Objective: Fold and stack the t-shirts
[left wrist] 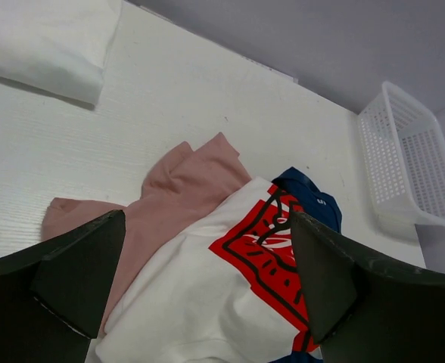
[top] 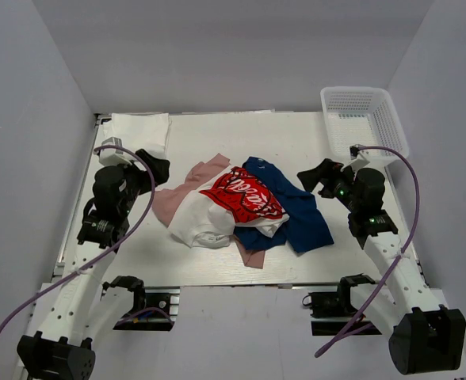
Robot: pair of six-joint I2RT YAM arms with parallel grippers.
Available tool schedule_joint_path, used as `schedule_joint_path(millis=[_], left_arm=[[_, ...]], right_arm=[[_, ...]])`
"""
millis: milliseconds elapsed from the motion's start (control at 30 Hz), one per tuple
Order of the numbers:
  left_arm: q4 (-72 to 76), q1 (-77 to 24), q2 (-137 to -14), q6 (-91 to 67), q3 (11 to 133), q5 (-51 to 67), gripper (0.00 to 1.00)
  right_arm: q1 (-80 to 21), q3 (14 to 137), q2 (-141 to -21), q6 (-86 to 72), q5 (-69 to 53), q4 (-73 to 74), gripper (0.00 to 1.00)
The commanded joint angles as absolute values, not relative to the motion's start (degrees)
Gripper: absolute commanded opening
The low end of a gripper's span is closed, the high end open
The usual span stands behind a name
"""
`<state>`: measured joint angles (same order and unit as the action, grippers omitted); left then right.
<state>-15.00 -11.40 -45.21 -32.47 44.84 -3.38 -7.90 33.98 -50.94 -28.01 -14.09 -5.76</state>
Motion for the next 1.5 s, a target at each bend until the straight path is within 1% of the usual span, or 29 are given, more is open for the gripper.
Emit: schedule_joint_path(millis=[0,133,167,233,400,467,500,567,667,700,733,800,833,867,900,933,967,1033,1067,1133,1167,1200,1233,1267,1300,1333,1400,1467], left_arm=[[-15.7,-11.6,-45.3,-33.2,47.8,-1.7,1.0],[-18.2,-11.6,-46.6,-33.2,49.0,-1.7,1.0],[-18.2,-11.6,-46.6,-33.2,49.7,-1.7,1.0],[-18.8,-11.6,-47.2,-33.2,50.2,-2.2,1.0],[-18.2,-11.6,-47.7,-33.2,49.5,-0.4,1.0],[-16.3,-11.6,-47.7,-32.7,48.2,1.1,1.0],[-15.7,-11.6,-47.7,-32.7,48.2,1.8,1.0],[-15.7,-11.6,-48.2,-32.7,48.2,2.5,1.0],[-17.8,-11.6,-48.8,-32.7,48.2,3.1,1.0],[-18.4,-11.6,-48.8,-32.7,48.2,2.5,1.0],[-18.4,-11.6,-48.8,-32.7,48.2,2.5,1.0],[-18.9,-11.6,-49.3,-32.7,48.2,1.8,1.0],[-18.9,-11.6,-49.3,-33.2,48.2,1.8,1.0],[-18.9,-11.6,-49.3,-33.2,48.2,2.3,1.0],[-18.9,-11.6,-49.3,-33.2,47.6,2.3,1.0],[-18.9,-11.6,-49.3,-33.2,47.6,2.3,1.0],[-18.9,-11.6,-49.3,-33.2,47.6,2.8,1.0],[-18.4,-11.6,-49.8,-33.2,47.0,3.6,1.0],[-18.4,-11.6,-49.8,-33.2,46.4,3.6,1.0],[-18.4,-11.6,-50.4,-33.2,46.4,3.6,1.0],[-18.4,-11.6,-50.4,-33.2,46.4,2.8,1.0],[-19.0,-11.6,-50.4,-33.2,46.4,2.8,1.0],[-19.0,-11.6,-50.4,-33.2,46.4,2.3,1.0],[-19.5,-11.6,-50.4,-33.2,46.4,1.8,1.0],[-19.5,-11.6,-50.4,-33.2,46.4,1.8,1.0],[-19.5,-11.6,-50.4,-33.2,46.4,1.2,1.0],[-19.5,-11.6,-50.4,-33.2,46.4,1.2,1.0],[-19.5,-11.6,-50.9,-33.2,46.4,1.2,1.0]], right_arm=[[-8.0,35.9,-49.8,-26.8,-16.2,-6.2,0.9],[-8.0,35.0,-49.5,-26.1,-16.1,-7.2,0.9],[-8.1,34.6,-49.6,-25.1,-18.8,-7.8,0.9],[-8.3,34.0,-49.4,-21.6,-19.9,-8.4,0.9],[-10.3,38.0,-47.8,-15.5,-18.0,-2.2,0.9],[-13.1,39.4,-48.6,-14.1,-18.8,-0.8,0.9],[-15.0,39.3,-49.6,-13.7,-21.0,-1.1,0.9],[-18.6,39.2,-52.3,-13.1,-21.5,-3.0,0.9],[-26.9,40.3,-58.1,-12.1,-20.7,-4.4,0.9],[-28.5,41.2,-59.5,-11.3,-18.5,-4.4,0.9],[-31.6,42.7,-64.3,-10.5,-15.3,-4.4,0.9],[-37.1,45.5,-67.9,-8.9,-11.9,-2.6,0.9],[-38.4,47.4,-71.6,-7.7,-7.5,-1.2,0.9],[-42.3,48.6,-75.3,-6.1,-5.9,-0.4,0.9],[-43.6,50.9,-76.9,-5.4,-4.7,-0.1,0.9],[-46.2,51.7,-79.9,-4.0,-0.8,-0.1,0.9],[-48.7,52.5,-82.8,-0.5,-0.3,1.8,0.9],[-51.4,53.5,-86.2,5.3,6.6,0.7,0.9],[-52.6,53.7,-89.9,6.1,7.5,-1.2,0.9],[-53.5,56.2,-92.5,6.5,10.4,-1.8,0.9],[-54.2,58.2,-95.3,6.6,11.8,-1.1,0.89],[-54.6,58.8,-95.9,6.4,12.7,-0.6,0.79],[-54.8,60.5,-96.3,6.4,13.4,-0.7,0.56],[-54.9,61.1,-96.0,6.1,15.5,-1.1,0.36],[-55.3,61.1,-94.9,4.7,16.3,-3.0,0.05],[-54.9,62.4,-93.4,4.4,15.9,-3.7,0.0],[-54.3,64.0,-90.8,1.9,16.8,-3.4,0.0],[-53.9,67.9,-88.0,1.2,21.9,-3.2,0.0]])
